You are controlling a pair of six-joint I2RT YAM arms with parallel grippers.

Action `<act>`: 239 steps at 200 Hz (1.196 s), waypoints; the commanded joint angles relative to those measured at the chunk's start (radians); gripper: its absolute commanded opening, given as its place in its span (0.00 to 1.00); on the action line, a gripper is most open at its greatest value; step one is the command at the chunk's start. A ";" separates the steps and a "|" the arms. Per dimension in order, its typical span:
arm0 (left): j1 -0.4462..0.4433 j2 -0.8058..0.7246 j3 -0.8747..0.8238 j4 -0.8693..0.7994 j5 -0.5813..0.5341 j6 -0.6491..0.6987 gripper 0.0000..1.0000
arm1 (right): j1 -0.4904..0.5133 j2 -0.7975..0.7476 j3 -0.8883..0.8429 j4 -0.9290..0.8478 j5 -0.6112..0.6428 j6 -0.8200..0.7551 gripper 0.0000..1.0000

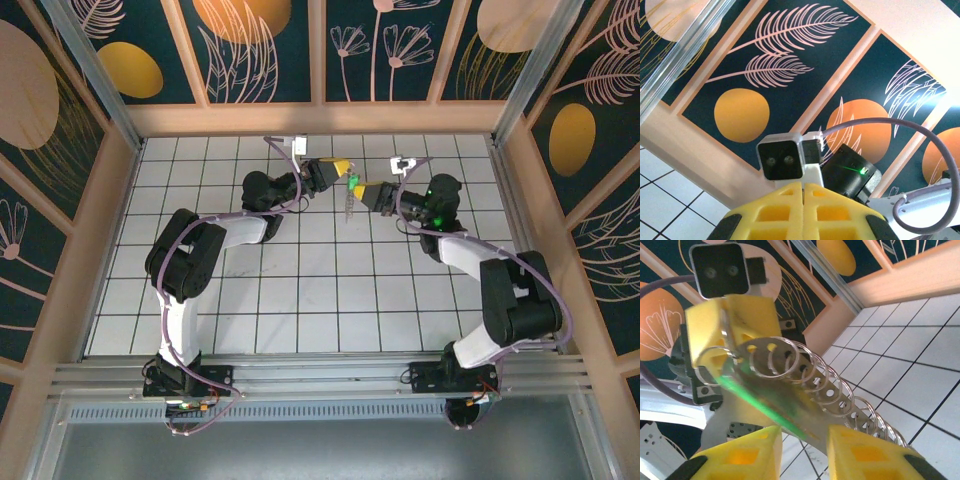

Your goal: Put the keys on the keyring

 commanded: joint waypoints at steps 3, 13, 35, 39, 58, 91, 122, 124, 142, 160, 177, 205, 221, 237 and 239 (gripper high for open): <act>-0.008 -0.009 0.031 0.064 0.011 -0.005 0.00 | -0.025 -0.075 -0.020 -0.063 0.004 -0.061 0.31; -0.008 -0.011 0.031 0.065 0.009 -0.005 0.00 | -0.037 -0.098 -0.028 -0.073 0.007 -0.068 0.31; -0.008 -0.013 0.033 0.063 0.008 -0.005 0.00 | -0.056 -0.144 -0.038 -0.104 0.018 -0.082 0.34; -0.008 -0.015 0.033 0.063 0.008 -0.007 0.00 | -0.058 -0.151 -0.038 -0.106 0.023 -0.083 0.34; -0.008 -0.015 0.033 0.063 0.008 -0.008 0.00 | -0.061 -0.176 -0.034 -0.102 0.056 -0.070 0.35; -0.008 -0.016 0.032 0.064 0.006 -0.010 0.00 | -0.059 -0.177 -0.011 -0.025 0.131 0.016 0.38; -0.010 -0.017 0.028 0.065 0.002 -0.011 0.00 | -0.042 -0.138 0.021 0.055 0.176 0.093 0.39; -0.010 -0.017 0.028 0.065 0.002 -0.010 0.00 | -0.040 -0.134 0.024 0.060 0.178 0.096 0.39; -0.011 -0.018 0.026 0.065 -0.001 -0.011 0.00 | -0.021 -0.111 0.036 0.091 0.208 0.121 0.39; -0.013 -0.017 0.026 0.067 -0.006 -0.012 0.00 | -0.007 -0.087 0.042 0.133 0.235 0.151 0.40; -0.014 -0.016 0.026 0.068 -0.009 -0.012 0.00 | 0.005 -0.060 0.049 0.178 0.245 0.184 0.40; -0.017 -0.016 0.026 0.070 -0.016 -0.014 0.00 | 0.024 -0.020 0.062 0.231 0.253 0.213 0.39; -0.018 -0.014 0.026 0.071 -0.018 -0.014 0.00 | 0.035 -0.004 0.067 0.253 0.254 0.223 0.37; -0.019 -0.014 0.025 0.073 -0.020 -0.014 0.00 | 0.045 0.007 0.072 0.261 0.255 0.226 0.35; -0.019 -0.014 0.025 0.073 -0.020 -0.014 0.00 | 0.046 0.007 0.071 0.263 0.256 0.227 0.35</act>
